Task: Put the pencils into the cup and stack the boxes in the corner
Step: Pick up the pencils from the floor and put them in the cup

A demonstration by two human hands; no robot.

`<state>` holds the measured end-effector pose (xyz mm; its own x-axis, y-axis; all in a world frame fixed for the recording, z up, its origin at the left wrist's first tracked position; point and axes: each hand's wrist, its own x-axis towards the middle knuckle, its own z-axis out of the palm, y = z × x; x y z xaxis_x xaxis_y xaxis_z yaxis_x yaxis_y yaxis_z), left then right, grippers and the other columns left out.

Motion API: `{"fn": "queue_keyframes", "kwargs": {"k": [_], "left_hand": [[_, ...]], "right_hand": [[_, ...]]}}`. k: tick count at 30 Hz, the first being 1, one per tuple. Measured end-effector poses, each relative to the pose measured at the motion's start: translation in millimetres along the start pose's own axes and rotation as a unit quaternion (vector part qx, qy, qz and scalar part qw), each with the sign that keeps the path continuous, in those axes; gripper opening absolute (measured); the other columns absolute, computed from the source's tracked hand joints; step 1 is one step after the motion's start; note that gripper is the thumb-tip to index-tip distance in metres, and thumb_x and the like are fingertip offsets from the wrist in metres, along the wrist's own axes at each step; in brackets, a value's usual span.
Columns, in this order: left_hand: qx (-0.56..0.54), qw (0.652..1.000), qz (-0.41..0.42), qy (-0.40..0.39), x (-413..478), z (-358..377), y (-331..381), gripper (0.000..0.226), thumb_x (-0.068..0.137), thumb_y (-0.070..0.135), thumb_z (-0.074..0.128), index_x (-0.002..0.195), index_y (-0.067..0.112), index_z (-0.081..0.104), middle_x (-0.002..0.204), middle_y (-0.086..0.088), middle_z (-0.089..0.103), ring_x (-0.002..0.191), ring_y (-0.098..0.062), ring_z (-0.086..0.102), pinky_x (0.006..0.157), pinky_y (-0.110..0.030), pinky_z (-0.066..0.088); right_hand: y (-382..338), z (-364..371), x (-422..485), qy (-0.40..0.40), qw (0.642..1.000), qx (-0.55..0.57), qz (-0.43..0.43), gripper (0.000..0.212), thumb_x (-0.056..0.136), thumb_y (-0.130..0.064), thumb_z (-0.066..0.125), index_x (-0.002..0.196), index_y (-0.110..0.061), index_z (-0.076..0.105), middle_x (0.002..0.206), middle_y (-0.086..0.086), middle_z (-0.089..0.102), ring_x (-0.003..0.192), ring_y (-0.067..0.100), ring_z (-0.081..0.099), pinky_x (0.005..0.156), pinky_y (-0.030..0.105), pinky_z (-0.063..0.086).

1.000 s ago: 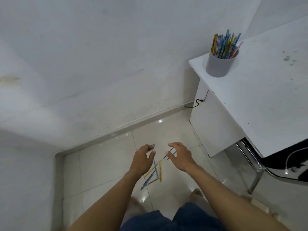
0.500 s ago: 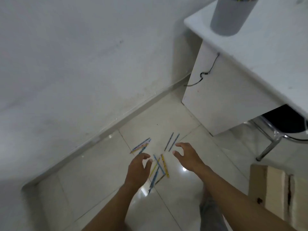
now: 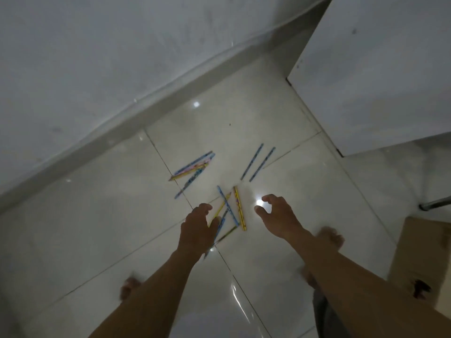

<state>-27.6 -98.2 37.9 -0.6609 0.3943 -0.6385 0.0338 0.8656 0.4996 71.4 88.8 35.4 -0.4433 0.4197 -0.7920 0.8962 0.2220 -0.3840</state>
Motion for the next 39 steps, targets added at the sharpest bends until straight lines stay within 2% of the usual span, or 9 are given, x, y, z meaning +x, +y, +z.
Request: {"fn": "queue_keyframes", "kwargs": {"k": [8, 11, 15, 22, 26, 28, 33, 36, 39], "left_hand": [[0.072, 0.994, -0.065, -0.054, 48, 116, -77, 0.087, 0.073, 0.045, 0.075, 0.141, 0.018, 0.028, 0.139, -0.004, 0.037, 0.127, -0.026, 0.039, 0.1, -0.042, 0.034], [0.116, 0.991, -0.044, -0.051, 66, 140, -99, 0.106, 0.067, 0.046, 0.08, 0.146, 0.015, 0.016, 0.145, -0.006, 0.028, 0.131, -0.027, 0.033, 0.102, -0.042, 0.033], [0.159, 0.986, -0.021, -0.035, 91, 170, -127, 0.113, 0.064, 0.049, 0.081, 0.146, 0.013, 0.012, 0.147, -0.007, 0.022, 0.132, -0.027, 0.03, 0.101, -0.041, 0.035], [0.214, 0.974, 0.054, 0.06, 110, 203, -154, 0.092, 0.057, 0.055, 0.078, 0.129, 0.013, 0.038, 0.121, -0.007, 0.042, 0.101, -0.025, 0.046, 0.078, -0.037, 0.045], [0.187, 0.974, 0.107, 0.066, 111, 206, -159, 0.041, 0.079, 0.021, 0.065, 0.114, 0.008, 0.049, 0.104, -0.01, 0.05, 0.083, -0.027, 0.052, 0.066, -0.036, 0.048], [0.188, 0.974, 0.102, 0.079, 117, 204, -157, 0.028, 0.078, 0.009, 0.061, 0.105, 0.006, 0.052, 0.095, -0.012, 0.051, 0.075, -0.028, 0.052, 0.06, -0.036, 0.048], [0.279, 0.953, 0.081, 0.083, 138, 199, -151, 0.026, 0.074, 0.006, 0.064, 0.098, 0.004, 0.054, 0.083, -0.011, 0.052, 0.065, -0.024, 0.051, 0.053, -0.031, 0.043], [0.369, 0.923, 0.071, 0.088, 144, 194, -153, 0.019, 0.08, 0.002, 0.047, 0.097, 0.007, 0.054, 0.081, -0.007, 0.051, 0.067, -0.021, 0.05, 0.056, -0.03, 0.04], [0.376, 0.92, 0.059, 0.091, 150, 185, -156, 0.021, 0.083, -0.001, 0.04, 0.098, 0.006, 0.052, 0.084, -0.01, 0.051, 0.07, -0.024, 0.05, 0.058, -0.031, 0.043]], "right_hand": [[45, 99, 85, -0.021, 0.999, -0.04, 0.016, 0.062, 0.089, -0.042, 0.06, 0.14, -0.016, 0.036, 0.137, 0.012, 0.042, 0.127, 0.029, 0.045, 0.102, 0.043, 0.043], [49, 133, 111, 0.001, 0.999, -0.041, 0.002, 0.067, 0.087, -0.043, 0.062, 0.139, -0.013, 0.033, 0.134, 0.013, 0.042, 0.125, 0.032, 0.045, 0.099, 0.046, 0.044], [57, 173, 140, 0.049, 0.998, -0.041, 0.004, 0.073, 0.084, -0.043, 0.066, 0.138, -0.013, 0.029, 0.134, 0.011, 0.038, 0.125, 0.032, 0.04, 0.095, 0.048, 0.045], [69, 191, 173, 0.138, 0.989, -0.049, -0.035, 0.067, 0.076, -0.041, 0.075, 0.125, -0.013, 0.037, 0.125, 0.009, 0.042, 0.112, 0.029, 0.045, 0.078, 0.04, 0.046], [70, 192, 176, 0.13, 0.987, -0.037, -0.081, 0.04, 0.087, -0.031, 0.066, 0.112, -0.009, 0.044, 0.113, 0.01, 0.049, 0.097, 0.029, 0.056, 0.068, 0.029, 0.038], [67, 190, 178, 0.127, 0.989, -0.035, -0.073, 0.033, 0.092, -0.029, 0.06, 0.112, -0.007, 0.046, 0.113, 0.011, 0.05, 0.096, 0.026, 0.056, 0.067, 0.026, 0.034], [60, 185, 187, 0.133, 0.987, -0.069, -0.055, 0.028, 0.094, -0.025, 0.052, 0.11, -0.001, 0.049, 0.111, 0.017, 0.054, 0.1, 0.031, 0.056, 0.074, 0.033, 0.041], [58, 190, 189, 0.135, 0.984, -0.108, -0.049, 0.031, 0.091, -0.023, 0.054, 0.112, 0.0, 0.047, 0.114, 0.018, 0.053, 0.102, 0.033, 0.055, 0.078, 0.037, 0.045], [57, 194, 191, 0.133, 0.981, -0.137, -0.038, 0.035, 0.093, -0.023, 0.052, 0.118, 0.0, 0.043, 0.12, 0.018, 0.048, 0.106, 0.034, 0.055, 0.08, 0.037, 0.046]]}}
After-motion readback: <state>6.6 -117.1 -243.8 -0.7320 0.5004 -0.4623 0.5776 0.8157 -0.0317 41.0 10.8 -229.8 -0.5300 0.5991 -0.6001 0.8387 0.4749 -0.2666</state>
